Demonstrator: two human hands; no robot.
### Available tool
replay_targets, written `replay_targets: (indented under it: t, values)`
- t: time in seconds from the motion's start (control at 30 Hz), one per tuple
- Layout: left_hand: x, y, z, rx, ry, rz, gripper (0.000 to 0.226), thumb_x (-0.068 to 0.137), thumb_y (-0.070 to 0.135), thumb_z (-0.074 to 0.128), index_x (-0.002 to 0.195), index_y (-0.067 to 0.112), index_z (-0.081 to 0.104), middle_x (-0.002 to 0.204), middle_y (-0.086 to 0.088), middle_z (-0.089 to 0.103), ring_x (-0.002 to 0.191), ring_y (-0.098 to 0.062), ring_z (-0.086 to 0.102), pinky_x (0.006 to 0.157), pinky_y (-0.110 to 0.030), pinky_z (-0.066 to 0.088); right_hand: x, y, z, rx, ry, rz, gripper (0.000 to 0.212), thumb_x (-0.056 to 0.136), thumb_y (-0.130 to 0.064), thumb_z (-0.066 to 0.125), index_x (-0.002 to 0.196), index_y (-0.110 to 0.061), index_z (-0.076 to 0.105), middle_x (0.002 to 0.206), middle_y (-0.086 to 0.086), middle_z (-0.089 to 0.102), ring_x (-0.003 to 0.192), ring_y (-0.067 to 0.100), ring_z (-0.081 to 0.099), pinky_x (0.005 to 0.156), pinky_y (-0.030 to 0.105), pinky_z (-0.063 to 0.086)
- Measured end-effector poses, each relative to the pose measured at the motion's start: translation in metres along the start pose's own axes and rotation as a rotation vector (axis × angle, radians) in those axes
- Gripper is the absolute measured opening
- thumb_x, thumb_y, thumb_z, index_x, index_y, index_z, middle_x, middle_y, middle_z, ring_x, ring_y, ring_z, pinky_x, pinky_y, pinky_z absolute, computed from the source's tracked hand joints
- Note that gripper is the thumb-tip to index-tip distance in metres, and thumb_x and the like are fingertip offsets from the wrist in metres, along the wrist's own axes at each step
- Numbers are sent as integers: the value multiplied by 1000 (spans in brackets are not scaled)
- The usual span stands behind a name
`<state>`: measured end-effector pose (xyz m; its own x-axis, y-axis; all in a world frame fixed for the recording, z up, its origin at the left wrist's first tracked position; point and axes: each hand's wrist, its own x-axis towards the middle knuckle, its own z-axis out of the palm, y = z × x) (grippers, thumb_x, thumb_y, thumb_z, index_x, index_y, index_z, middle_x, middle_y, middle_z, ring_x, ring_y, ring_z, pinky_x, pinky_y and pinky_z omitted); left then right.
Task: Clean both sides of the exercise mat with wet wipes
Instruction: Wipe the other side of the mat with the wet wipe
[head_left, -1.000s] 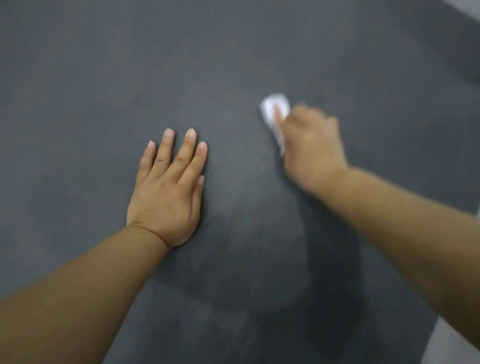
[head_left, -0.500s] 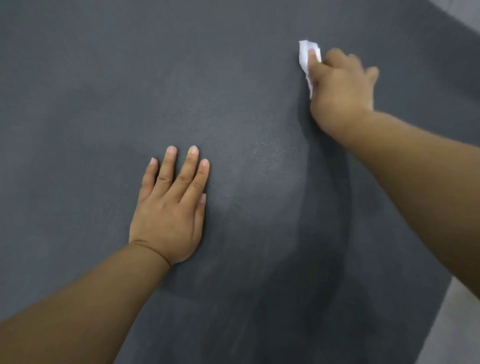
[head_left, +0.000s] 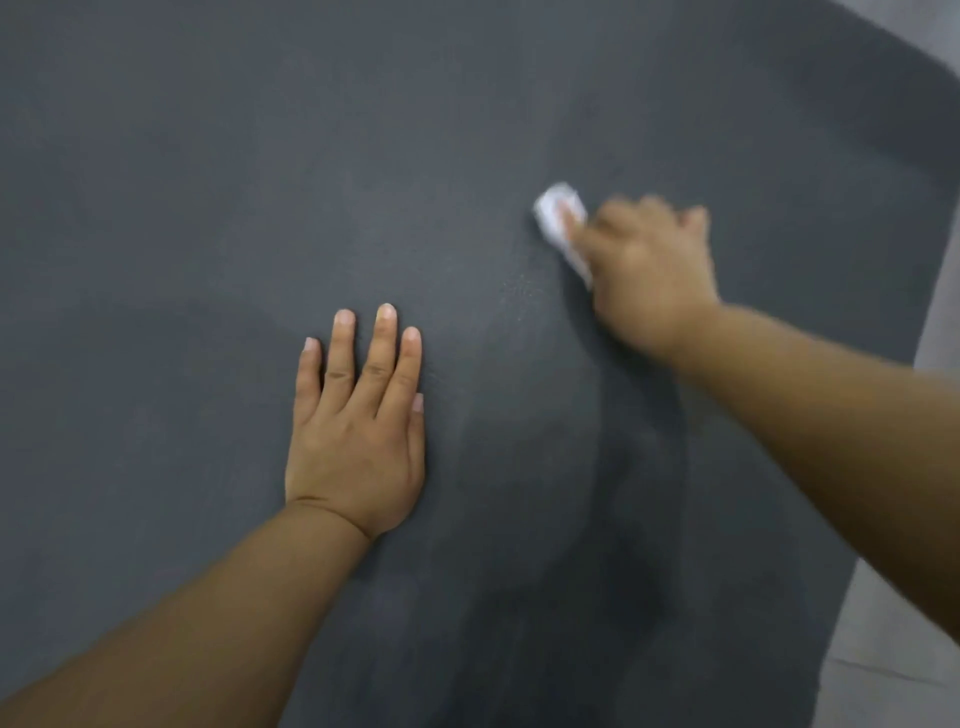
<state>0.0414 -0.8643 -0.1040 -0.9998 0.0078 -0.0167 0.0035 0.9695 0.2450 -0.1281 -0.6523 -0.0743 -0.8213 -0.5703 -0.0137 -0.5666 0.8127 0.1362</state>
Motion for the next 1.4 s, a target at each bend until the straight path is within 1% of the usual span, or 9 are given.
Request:
replay_targets:
  t: [0.2, 0.5, 0.7, 0.77, 0.87, 1.03, 1.17, 1.27, 1.4]
  values:
    - [-1, 0, -2, -6, -33, -3, 51, 95, 28, 28, 141, 8, 37, 149, -11, 35, 139, -34, 19, 115, -45, 6, 20, 5, 10, 49, -57, 237, 56, 78, 2, 49, 133, -7, 48, 91, 16, 53, 79, 35, 48, 63, 37, 25]
    - [0, -2, 0, 13, -13, -46, 51, 97, 29, 25, 142, 10, 38, 150, -7, 34, 140, -31, 21, 115, -41, 6, -94, -43, 8, 217, -7, -519, 54, 72, -9, 56, 126, -13, 52, 81, -5, 43, 69, 20, 35, 62, 32, 23]
    - [-1, -2, 0, 62, 5, -68, 49, 97, 28, 27, 141, 9, 40, 149, -8, 36, 138, -35, 28, 114, -41, 9, -3, 50, 9, 40, -49, 229, 56, 84, -6, 40, 140, -12, 40, 101, 19, 54, 87, 40, 51, 69, 44, 40]
    - [-2, 2, 1, 82, -24, -101, 50, 97, 28, 25, 141, 9, 40, 149, -10, 36, 138, -37, 28, 113, -45, 11, -14, 50, 15, 95, -77, 271, 56, 86, -8, 37, 142, -10, 36, 107, 22, 54, 91, 42, 51, 72, 45, 42]
    - [-1, 18, 0, 86, -60, -195, 50, 98, 24, 26, 144, 8, 34, 152, -11, 29, 140, -40, 21, 113, -49, 10, -74, 10, 17, 197, 45, -50, 56, 74, -14, 35, 124, -1, 56, 80, 16, 59, 61, 36, 54, 50, 34, 36]
    - [-2, 71, -7, -38, -137, -267, 54, 100, 27, 28, 146, -1, 23, 156, -18, 13, 144, -36, 8, 116, -42, 4, -174, -10, 10, 255, -45, -577, 54, 71, -17, 59, 124, -10, 52, 83, -4, 47, 69, 21, 38, 57, 31, 25]
    - [-10, 120, 5, -28, -241, -95, 59, 98, 35, 17, 149, 4, 15, 158, -11, 8, 144, -37, 5, 113, -41, -2, -112, 56, 12, 41, 68, -132, 49, 74, -15, 46, 120, -13, 61, 79, 7, 60, 67, 30, 54, 54, 33, 40]
    - [-13, 121, 11, 33, -271, -118, 65, 92, 41, 2, 149, 9, 4, 158, -5, 0, 145, -32, -2, 113, -39, -8, -83, 105, 7, 22, -177, 304, 56, 83, -6, 45, 139, -11, 37, 110, 17, 55, 97, 39, 50, 74, 41, 40]
    - [-10, 120, 8, 75, -334, -119, 57, 101, 35, 15, 149, 13, -7, 157, -2, -13, 145, -29, -12, 115, -38, -11, -106, 74, 19, 108, -2, 239, 52, 77, -8, 41, 127, 2, 50, 90, 22, 61, 74, 41, 56, 58, 38, 42]
